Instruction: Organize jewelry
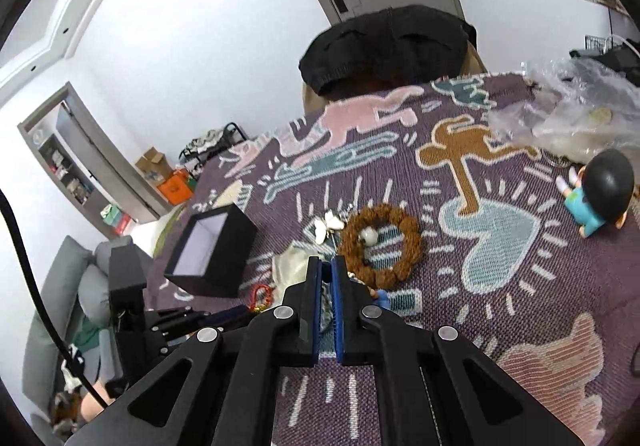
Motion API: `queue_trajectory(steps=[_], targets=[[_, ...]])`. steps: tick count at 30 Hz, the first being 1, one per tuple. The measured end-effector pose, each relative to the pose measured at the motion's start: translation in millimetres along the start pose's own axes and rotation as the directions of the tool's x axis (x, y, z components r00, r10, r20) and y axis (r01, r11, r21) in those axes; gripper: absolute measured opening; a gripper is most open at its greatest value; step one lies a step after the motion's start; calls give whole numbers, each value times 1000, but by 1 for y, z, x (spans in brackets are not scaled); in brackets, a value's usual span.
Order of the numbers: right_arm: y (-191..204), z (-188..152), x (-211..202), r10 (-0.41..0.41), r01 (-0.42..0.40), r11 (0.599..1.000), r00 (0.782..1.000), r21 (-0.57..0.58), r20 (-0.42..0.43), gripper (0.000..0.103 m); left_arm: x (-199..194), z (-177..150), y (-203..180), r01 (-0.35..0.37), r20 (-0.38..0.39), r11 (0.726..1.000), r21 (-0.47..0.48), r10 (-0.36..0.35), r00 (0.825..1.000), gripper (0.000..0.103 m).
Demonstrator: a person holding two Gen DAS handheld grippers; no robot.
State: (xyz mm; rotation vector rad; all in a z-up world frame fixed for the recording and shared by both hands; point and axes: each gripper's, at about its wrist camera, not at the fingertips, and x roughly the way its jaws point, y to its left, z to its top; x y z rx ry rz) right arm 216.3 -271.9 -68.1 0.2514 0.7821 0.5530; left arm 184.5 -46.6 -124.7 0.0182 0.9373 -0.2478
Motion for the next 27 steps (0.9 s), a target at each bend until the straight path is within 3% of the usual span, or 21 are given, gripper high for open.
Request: queue_trajectory(steps=[8, 12, 14, 15, 16, 19, 27], targets=[[14, 7, -17, -8, 10, 999, 998, -38, 60, 2, -37, 21, 0, 2, 88, 1000, -16, -1, 996, 8], [9, 1, -6, -62, 61, 997, 998, -52, -8, 3, -52, 27, 4, -7, 122, 1000, -19, 9, 992, 8], [4, -6, 3, -90, 86, 994, 994, -65, -56, 30, -59, 30, 8, -11, 139, 1000, -27, 14, 990, 8], [0, -11, 8, -115, 109, 991, 990, -75, -76, 61, -61, 30, 10, -13, 145, 999, -31, 17, 989, 8], [-4, -17, 11, -133, 127, 988, 988, -85, -73, 75, -62, 31, 11, -14, 149, 999, -34, 19, 989, 8], [-15, -29, 21, -184, 175, 979, 979, -100, -89, 75, -65, 31, 18, -17, 155, 999, -44, 23, 988, 8], [-47, -37, 60, -204, 203, 979, 966, -24, -156, 75, -66, 22, 34, -27, 148, 997, -71, 37, 988, 8]])
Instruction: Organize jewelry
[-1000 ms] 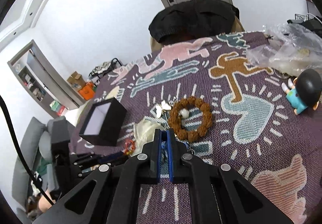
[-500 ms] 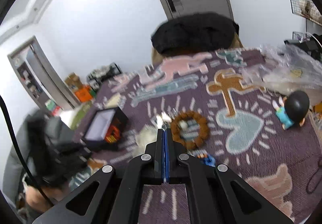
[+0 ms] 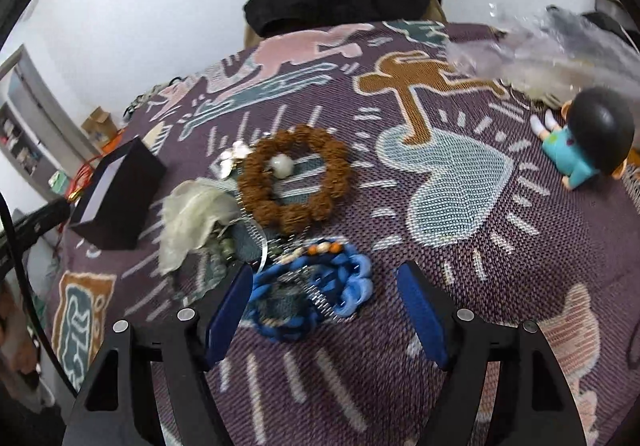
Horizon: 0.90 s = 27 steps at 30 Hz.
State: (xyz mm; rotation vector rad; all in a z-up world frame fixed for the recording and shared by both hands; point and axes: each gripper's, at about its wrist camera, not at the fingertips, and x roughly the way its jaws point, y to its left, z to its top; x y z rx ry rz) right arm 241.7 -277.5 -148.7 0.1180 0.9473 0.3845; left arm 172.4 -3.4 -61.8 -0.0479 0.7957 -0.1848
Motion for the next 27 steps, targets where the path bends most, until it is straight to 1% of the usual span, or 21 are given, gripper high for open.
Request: queue_trajectory(steps=[2, 3, 4, 6, 7, 8, 9, 11, 12, 14, 16, 22, 27], targets=[[-6, 2, 4, 3, -3, 1000, 1000, 15, -3, 74, 0, -2, 4, -2, -1, 1000, -7, 2, 1000, 8], [-10, 2, 5, 6, -5, 1000, 1000, 26, -4, 71, 0, -2, 5, -1, -1, 1000, -9, 1, 1000, 8], [-14, 2, 6, 22, -22, 999, 1000, 39, -5, 63, 0, -3, 7, 0, -1, 1000, -13, 0, 1000, 8], [-17, 2, 8, 42, -42, 998, 999, 52, -8, 56, 1, -4, 9, 5, -3, 1000, -21, -5, 1000, 8], [-18, 2, 8, 45, -44, 997, 999, 56, -6, 47, 2, -4, 10, 8, -3, 1000, -25, -8, 1000, 8], [-18, 3, 9, 51, -51, 997, 999, 61, -10, 41, 3, -4, 11, 11, -4, 1000, -28, -11, 1000, 8], [-17, 3, 10, 64, -63, 996, 998, 66, -16, 30, 3, -5, 11, 13, -5, 999, -29, -13, 1000, 8], [-16, 4, 11, 78, -77, 994, 997, 75, -15, 24, 4, -6, 11, 13, -8, 999, -30, -13, 1000, 8], [-15, 5, 10, 73, -73, 995, 997, 73, -3, 14, 4, -6, 10, 12, -9, 1000, -29, -12, 1000, 9], [-13, 6, 6, 95, -96, 992, 995, 81, 14, 13, 5, -6, 11, 8, -13, 1000, -29, -9, 1000, 9], [-9, 7, -1, 98, -101, 992, 994, 76, 42, 13, 4, -6, 12, 5, -14, 999, -32, -6, 1000, 8], [13, 14, -36, 123, -126, 992, 984, 10, 130, 13, -1, -3, 17, -1, 2, 999, -42, 1, 1000, 8], [29, 26, -61, 154, -151, 988, 972, -35, 175, 13, -4, 1, 27, -8, 14, 998, -64, 9, 1000, 9]])
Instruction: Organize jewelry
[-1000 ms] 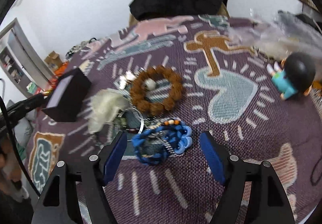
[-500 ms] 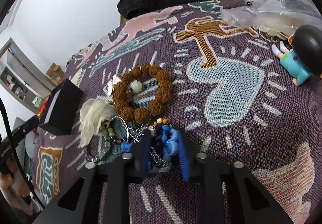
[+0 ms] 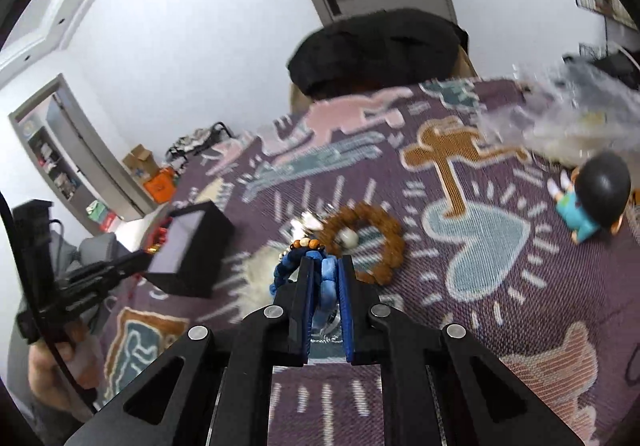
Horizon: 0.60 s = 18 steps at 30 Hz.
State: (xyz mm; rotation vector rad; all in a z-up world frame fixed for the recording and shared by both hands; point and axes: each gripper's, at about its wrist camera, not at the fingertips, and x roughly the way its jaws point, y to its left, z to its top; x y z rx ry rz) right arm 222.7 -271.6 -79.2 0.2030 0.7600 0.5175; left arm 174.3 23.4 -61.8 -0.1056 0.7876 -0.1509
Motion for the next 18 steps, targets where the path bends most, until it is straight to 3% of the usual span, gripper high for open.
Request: queue_trajectory(steps=[14, 16, 17, 18], targets=[[57, 32, -14, 21, -16, 994, 998, -106, 53, 13, 19, 11, 30, -39, -19, 995, -89, 37, 999, 10], [67, 34, -9, 30, -24, 993, 999, -116, 46, 13, 21, 14, 34, -35, -27, 994, -101, 33, 999, 16], [72, 35, -5, 34, -29, 993, 999, -119, 41, 13, 20, 15, 35, -35, -30, 994, -108, 32, 999, 30], [77, 36, 0, 39, -35, 992, 999, -119, 34, 13, 19, 14, 37, -36, -26, 993, -114, 33, 999, 52]])
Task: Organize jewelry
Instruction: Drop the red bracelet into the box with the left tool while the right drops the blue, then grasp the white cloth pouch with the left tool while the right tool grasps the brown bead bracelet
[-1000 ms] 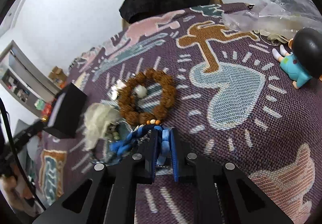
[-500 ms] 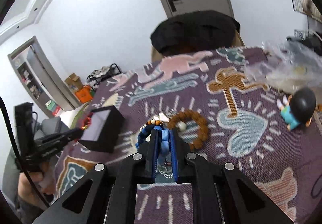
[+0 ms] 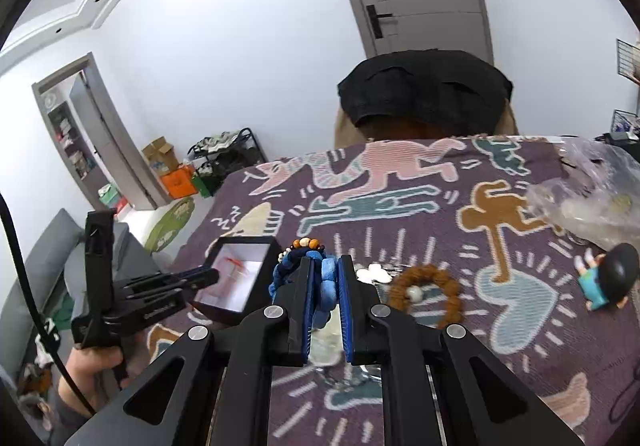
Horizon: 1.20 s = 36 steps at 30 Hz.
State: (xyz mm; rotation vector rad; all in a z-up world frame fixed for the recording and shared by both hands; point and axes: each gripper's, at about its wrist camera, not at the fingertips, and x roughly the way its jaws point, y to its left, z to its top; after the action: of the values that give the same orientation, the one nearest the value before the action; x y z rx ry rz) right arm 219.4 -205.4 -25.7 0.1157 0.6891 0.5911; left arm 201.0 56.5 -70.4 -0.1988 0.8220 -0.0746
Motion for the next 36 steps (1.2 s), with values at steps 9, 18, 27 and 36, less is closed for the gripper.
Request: queue_trajectory(steps=[9, 18, 27, 36], targets=[[43, 8, 52, 58, -59, 998, 997, -11, -58, 13, -33, -6, 19, -40, 107, 999, -30, 43, 993, 83], [74, 17, 94, 159, -159, 987, 984, 2, -82, 14, -45, -14, 42, -81, 115, 995, -56, 87, 990, 83], [70, -2, 96, 113, -116, 993, 987, -26, -117, 69, -39, -18, 43, -72, 102, 995, -62, 78, 992, 83], [13, -13, 60, 40, -34, 997, 996, 63, -85, 69, -31, -19, 8, -34, 93, 999, -7, 35, 995, 83]])
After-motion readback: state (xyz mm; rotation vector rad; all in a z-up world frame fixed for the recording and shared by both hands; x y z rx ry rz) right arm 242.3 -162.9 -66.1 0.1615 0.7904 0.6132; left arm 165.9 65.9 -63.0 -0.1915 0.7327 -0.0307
